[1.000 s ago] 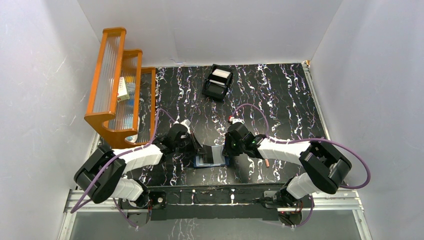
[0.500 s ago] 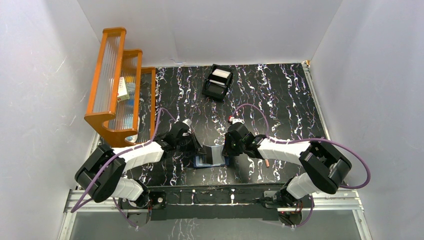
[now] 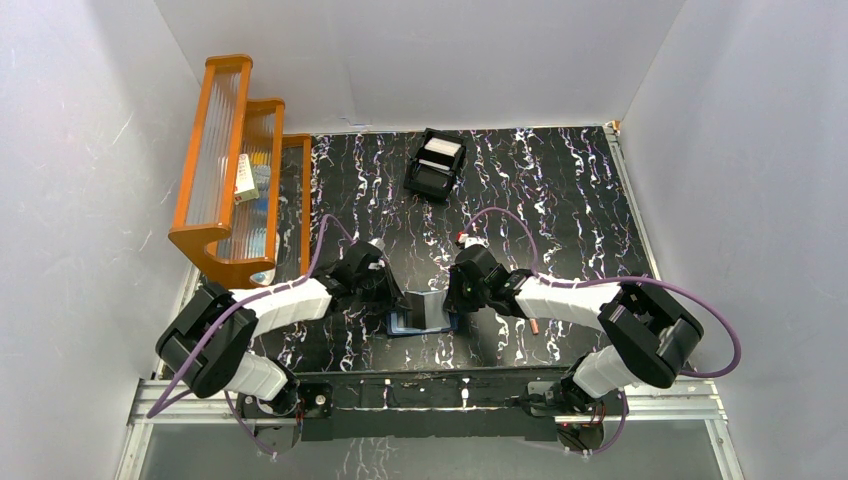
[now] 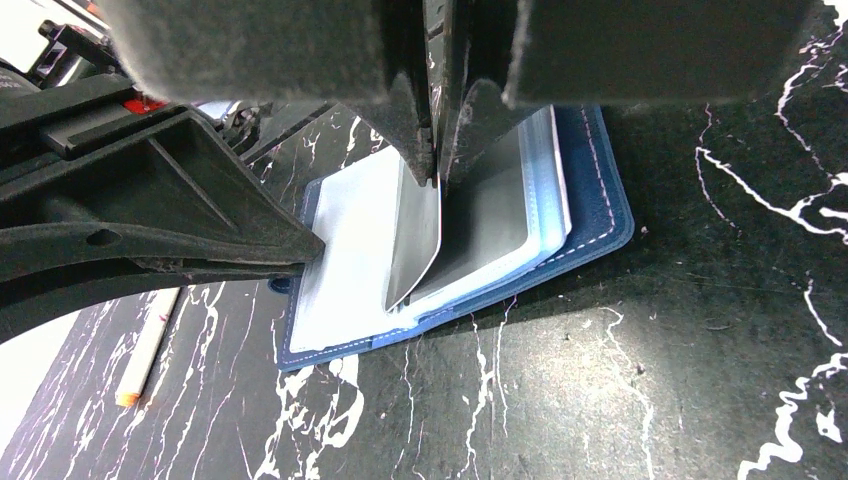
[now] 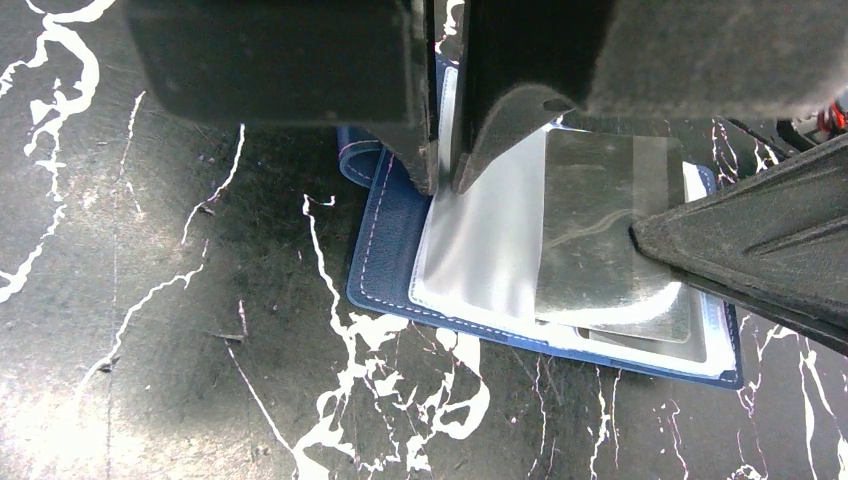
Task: Put the credit cards into the card holder
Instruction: Insert the credit card into the card holder.
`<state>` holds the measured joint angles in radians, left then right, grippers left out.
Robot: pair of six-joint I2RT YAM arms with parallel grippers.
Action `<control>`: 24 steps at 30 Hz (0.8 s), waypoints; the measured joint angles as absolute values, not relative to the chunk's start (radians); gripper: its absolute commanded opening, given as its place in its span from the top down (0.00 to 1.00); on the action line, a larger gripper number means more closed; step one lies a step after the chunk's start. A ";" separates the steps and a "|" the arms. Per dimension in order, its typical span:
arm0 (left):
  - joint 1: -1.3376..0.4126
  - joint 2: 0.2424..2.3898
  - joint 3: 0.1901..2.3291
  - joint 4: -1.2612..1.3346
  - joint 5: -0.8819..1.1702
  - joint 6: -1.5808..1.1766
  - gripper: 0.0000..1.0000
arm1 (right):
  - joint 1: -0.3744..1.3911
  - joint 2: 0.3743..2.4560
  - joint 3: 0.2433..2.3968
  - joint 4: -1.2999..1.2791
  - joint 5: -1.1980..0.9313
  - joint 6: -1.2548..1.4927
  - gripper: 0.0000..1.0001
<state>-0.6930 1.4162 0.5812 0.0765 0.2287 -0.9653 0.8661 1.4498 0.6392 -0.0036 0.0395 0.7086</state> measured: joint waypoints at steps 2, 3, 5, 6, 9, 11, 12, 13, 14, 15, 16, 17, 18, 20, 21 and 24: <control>-0.693 1.428 0.590 0.073 0.231 -0.972 1.00 | 0.866 1.450 0.639 -0.003 0.038 0.709 0.81; -0.693 1.433 0.593 0.072 0.233 -0.974 1.00 | 0.866 1.450 0.639 -0.003 0.039 0.710 0.81; -0.692 1.439 0.597 0.070 0.236 -0.983 1.00 | 0.866 1.450 0.639 -0.003 0.039 0.710 0.81; -0.691 1.439 0.598 0.069 0.237 -0.985 1.00 | 0.866 1.450 0.639 -0.003 0.039 0.710 0.81; -0.690 1.440 0.604 0.059 0.239 -0.994 1.00 | 0.866 1.450 0.639 -0.003 0.039 0.710 0.82; -0.690 1.440 0.609 0.047 0.238 -0.998 1.00 | 0.866 1.450 0.639 -0.003 0.039 0.710 0.82; -0.690 1.440 0.612 0.042 0.237 -1.000 1.00 | 0.866 1.450 0.639 -0.003 0.039 0.710 0.82; -0.690 1.440 0.614 0.038 0.237 -1.003 1.00 | 0.866 1.450 0.639 -0.003 0.038 0.710 0.82; -0.690 1.440 0.616 0.031 0.237 -1.007 1.00 | 0.866 1.450 0.639 -0.003 0.038 0.710 0.82; -0.690 1.440 0.619 0.025 0.236 -1.009 1.00 | 0.866 1.450 0.639 -0.003 0.039 0.710 0.82; -0.690 1.439 0.620 0.017 0.235 -1.011 1.00 | 0.866 1.450 0.639 -0.003 0.039 0.710 0.82; -0.690 1.438 0.623 0.009 0.232 -1.014 1.00 | 0.866 1.450 0.639 -0.003 0.039 0.710 0.82; -0.690 1.435 0.624 0.000 0.228 -1.015 1.00 | 0.866 1.450 0.639 -0.003 0.039 0.710 0.82; -0.690 1.425 0.624 -0.015 0.221 -1.019 1.00 | 0.867 1.451 0.639 -0.002 0.038 0.710 0.82; -0.690 1.420 0.624 -0.021 0.219 -1.021 1.00 | 0.866 1.451 0.639 -0.001 0.038 0.710 0.82; -0.690 1.412 0.624 -0.033 0.216 -1.026 1.00 | 0.867 1.453 0.639 0.002 0.035 0.710 0.82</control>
<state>-0.6903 1.4117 0.6239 -0.0330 0.2157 -1.0256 0.8665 1.4528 0.6392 0.0025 0.0349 0.7105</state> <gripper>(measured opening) 0.009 0.177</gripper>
